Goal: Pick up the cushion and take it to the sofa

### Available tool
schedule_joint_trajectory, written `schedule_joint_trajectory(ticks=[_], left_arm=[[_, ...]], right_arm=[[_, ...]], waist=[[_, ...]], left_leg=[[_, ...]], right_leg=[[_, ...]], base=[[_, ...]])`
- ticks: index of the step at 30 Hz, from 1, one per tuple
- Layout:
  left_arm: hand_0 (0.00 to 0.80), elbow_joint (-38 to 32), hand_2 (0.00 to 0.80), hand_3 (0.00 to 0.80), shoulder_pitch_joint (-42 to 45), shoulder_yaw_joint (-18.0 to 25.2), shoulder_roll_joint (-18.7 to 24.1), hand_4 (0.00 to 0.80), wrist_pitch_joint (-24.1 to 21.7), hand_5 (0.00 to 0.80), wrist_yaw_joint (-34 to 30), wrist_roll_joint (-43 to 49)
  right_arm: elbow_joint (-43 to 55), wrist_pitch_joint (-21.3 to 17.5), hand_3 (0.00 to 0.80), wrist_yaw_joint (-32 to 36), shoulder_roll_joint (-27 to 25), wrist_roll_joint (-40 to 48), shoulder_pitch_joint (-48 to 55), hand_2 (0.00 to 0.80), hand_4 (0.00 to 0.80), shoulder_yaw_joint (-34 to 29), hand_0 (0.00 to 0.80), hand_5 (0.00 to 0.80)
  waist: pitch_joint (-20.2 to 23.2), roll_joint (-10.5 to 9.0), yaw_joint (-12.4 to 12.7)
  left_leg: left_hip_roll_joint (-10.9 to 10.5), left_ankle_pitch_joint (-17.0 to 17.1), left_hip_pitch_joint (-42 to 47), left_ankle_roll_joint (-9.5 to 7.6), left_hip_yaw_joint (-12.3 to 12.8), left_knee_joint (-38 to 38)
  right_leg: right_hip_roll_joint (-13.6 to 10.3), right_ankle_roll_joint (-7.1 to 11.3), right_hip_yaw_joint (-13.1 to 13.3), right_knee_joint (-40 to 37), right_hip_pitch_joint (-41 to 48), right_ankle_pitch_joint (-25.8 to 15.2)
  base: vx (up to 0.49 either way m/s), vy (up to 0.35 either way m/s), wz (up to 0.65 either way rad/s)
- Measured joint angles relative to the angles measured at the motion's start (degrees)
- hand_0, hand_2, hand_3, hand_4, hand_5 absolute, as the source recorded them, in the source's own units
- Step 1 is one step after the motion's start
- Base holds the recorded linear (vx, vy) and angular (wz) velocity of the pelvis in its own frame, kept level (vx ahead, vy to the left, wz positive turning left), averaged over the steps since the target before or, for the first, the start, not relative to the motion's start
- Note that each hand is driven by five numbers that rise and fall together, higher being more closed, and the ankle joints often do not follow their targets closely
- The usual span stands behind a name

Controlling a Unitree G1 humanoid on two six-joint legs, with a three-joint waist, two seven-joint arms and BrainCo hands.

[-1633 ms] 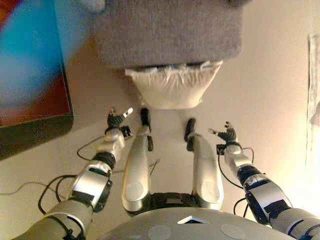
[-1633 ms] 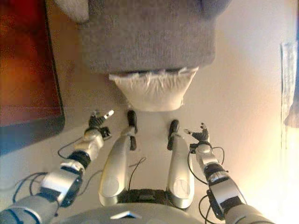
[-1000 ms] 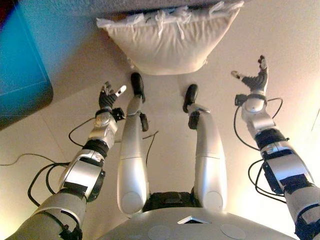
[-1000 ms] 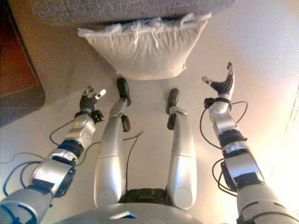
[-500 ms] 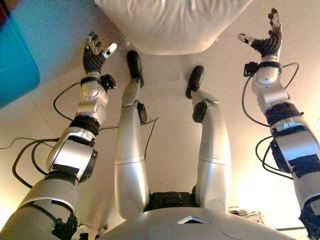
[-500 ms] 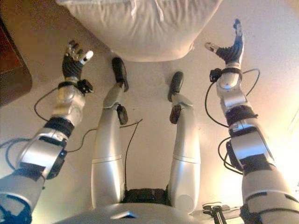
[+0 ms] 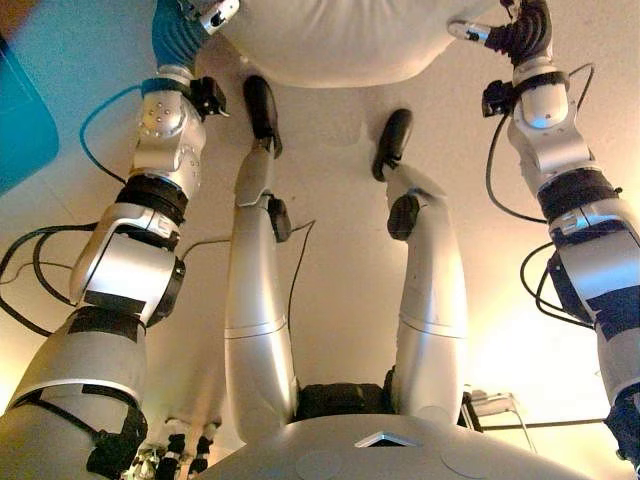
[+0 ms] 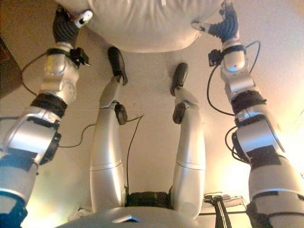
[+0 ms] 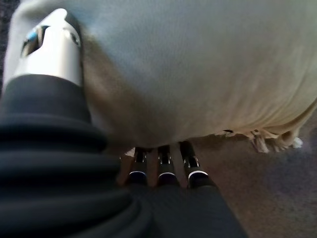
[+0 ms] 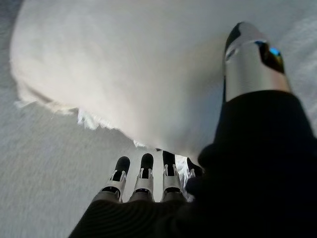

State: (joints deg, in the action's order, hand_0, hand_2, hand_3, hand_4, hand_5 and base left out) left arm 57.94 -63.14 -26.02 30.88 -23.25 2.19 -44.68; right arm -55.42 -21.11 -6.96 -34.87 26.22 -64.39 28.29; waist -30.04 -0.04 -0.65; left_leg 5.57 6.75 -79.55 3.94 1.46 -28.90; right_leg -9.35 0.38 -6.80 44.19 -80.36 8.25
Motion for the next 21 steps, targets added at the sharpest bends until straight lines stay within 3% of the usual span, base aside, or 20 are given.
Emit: schedule_joint_trajectory(ticks=[7,12,13,14,15,16,17,21], left_arm=[[0.0,0.1,0.0,0.0,-3.5,-1.5,1.7,0.0,1.8,0.0,-6.5,-6.3],[0.0,0.1,0.0,0.0,-5.5,-2.3,2.0,0.0,6.9,0.0,-13.3,-13.1],[0.125,0.1,0.125,0.125,-5.9,-2.3,2.3,0.125,7.8,0.125,-14.6,-14.3],[0.398,0.1,0.398,0.398,-6.2,-2.4,2.6,0.398,8.5,0.398,-16.0,-15.5],[0.8,0.1,0.8,0.8,-6.5,-2.6,2.9,0.8,9.0,0.8,-17.8,-16.8],[0.8,0.1,0.8,0.8,-6.6,-2.6,3.2,0.8,9.1,0.8,-18.6,-17.6],[0.8,0.1,0.8,0.8,-6.7,-2.6,3.3,0.8,9.1,0.8,-19.4,-17.8],[0.8,0.0,0.8,0.8,-6.7,-4.7,3.3,0.8,9.0,0.8,-19.8,-18.3]], right_arm=[[0.2,0.1,0.0,10.4,-1.9,10.0,-2.3,0.0,0.0,1.0,0.0,0.0],[1.4,1.8,0.0,17.1,-3.0,15.6,-3.5,0.0,0.0,1.8,0.0,0.0],[1.7,2.4,0.0,18.0,-3.3,16.7,-3.9,0.0,0.0,1.9,0.0,0.0],[1.8,2.9,0.0,18.8,-3.3,17.6,-4.2,0.0,0.0,2.0,0.0,0.0],[2.5,3.5,0.0,19.4,-3.7,18.6,-4.5,0.0,0.0,2.3,0.0,0.0],[2.8,3.9,0.455,20.0,-3.8,19.5,-4.9,0.455,0.455,2.4,0.455,0.455],[3.1,4.4,0.8,20.5,-3.8,19.9,-5.3,0.8,0.8,2.4,0.8,0.8],[3.9,5.7,0.8,21.5,-4.3,21.4,-6.2,0.8,0.8,3.1,0.8,0.8]], waist=[[0.0,-0.01,-0.1],[0.0,-0.02,-0.3],[0.0,-0.02,-0.4],[0.0,-0.02,-0.5],[0.0,-0.02,-1.0],[0.1,-0.01,-1.4],[0.1,0.0,-1.5],[0.1,0.03,-1.6]], left_leg=[[-0.5,0.3,-0.1,-0.28,0.1,3.2],[-0.9,0.3,-0.3,-0.33,0.2,4.7],[-1.0,0.3,-0.5,-0.33,0.2,4.8],[-1.0,0.3,-0.7,-0.33,0.2,4.9],[-1.1,0.5,-0.8,-0.29,0.2,5.2],[-1.2,0.9,-0.9,-0.25,0.2,5.9],[-1.3,1.2,-0.9,-0.24,0.2,6.6],[-1.6,1.9,-1.0,-0.22,0.3,8.5]], right_leg=[[-0.1,0.68,0.0,-3.2,-0.1,-0.8],[-0.3,0.88,0.1,-4.3,-0.7,-0.9],[-0.3,0.9,0.1,-4.4,-0.9,-0.9],[-0.3,0.9,0.1,-4.5,-1.2,-0.9],[-0.3,0.92,0.1,-4.5,-1.5,-0.9],[-0.4,0.96,0.2,-4.8,-1.7,-0.9],[-0.4,1.05,0.2,-5.1,-2.0,-1.1],[-0.4,1.17,0.3,-6.2,-2.6,-1.3]], base=[[-0.002,0.03,-0.03],[0.0,0.0,0.0],[0.0,0.0,0.0],[0.0,0.0,0.0],[-0.01,0.025,0.04],[-0.009,0.021,0.06],[-0.007,0.006,0.05],[0.0,0.0,0.0]])
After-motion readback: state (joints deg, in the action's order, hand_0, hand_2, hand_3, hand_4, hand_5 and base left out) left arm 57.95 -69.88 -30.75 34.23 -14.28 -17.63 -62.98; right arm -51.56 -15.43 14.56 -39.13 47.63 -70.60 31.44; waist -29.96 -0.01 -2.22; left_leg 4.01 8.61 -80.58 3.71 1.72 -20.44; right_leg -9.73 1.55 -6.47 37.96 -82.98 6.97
